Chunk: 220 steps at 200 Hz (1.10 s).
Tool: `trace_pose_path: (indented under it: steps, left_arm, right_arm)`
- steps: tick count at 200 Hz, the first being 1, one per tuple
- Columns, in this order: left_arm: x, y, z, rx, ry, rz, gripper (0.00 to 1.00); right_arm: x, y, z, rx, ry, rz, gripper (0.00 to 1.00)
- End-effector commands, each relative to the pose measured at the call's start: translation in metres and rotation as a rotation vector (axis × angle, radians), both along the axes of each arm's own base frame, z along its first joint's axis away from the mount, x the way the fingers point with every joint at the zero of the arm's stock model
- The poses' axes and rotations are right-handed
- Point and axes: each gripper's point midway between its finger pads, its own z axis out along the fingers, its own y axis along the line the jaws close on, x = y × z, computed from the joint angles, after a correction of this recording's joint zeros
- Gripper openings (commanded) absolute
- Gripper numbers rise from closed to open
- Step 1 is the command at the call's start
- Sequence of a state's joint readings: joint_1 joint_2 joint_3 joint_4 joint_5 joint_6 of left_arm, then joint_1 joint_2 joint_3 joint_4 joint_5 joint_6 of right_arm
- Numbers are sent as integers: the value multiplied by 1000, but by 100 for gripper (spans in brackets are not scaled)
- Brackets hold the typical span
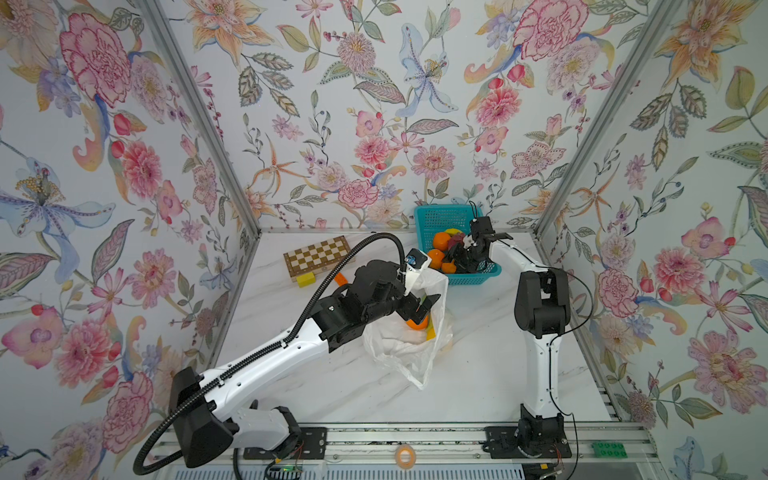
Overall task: Untie the knot of the plastic bag and take out the fruit
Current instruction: 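Release the orange in the basket and bring the right gripper back to the bag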
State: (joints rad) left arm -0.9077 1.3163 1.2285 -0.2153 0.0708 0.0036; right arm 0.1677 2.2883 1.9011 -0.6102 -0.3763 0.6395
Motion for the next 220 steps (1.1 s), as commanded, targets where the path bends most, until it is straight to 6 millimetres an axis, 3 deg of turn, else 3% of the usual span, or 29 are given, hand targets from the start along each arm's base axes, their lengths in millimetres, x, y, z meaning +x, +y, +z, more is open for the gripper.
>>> trace_pose_path:
  steps: [1,54,82,115,138,155,180,220]
  left_arm:
    - [-4,15,-3,-6,29,36,99]
    - [-10,34,-19,2,57,82,99]
    - [-10,43,-31,16,85,131,99]
    - [-10,47,-46,25,119,161,96]
    - [-12,48,-61,35,156,160,92]
    - [-14,47,-73,41,183,158,87]
    - [-16,43,-89,33,219,152,81]
    - [-13,39,-114,45,270,171,78]
  right_arm:
    - [2,1,20,-15,-25,-3,65]
    - [0,-7,89,-33,-150,-25,83]
    - [-9,-11,138,-41,-239,-35,86]
    - [-39,-8,196,-34,-347,-18,88]
    - [-71,-7,223,-41,-396,-18,89]
    - [-98,-5,231,-36,-403,-35,89]
    - [-139,6,229,-37,-398,-35,89]
    - [-200,16,223,1,-388,-89,89]
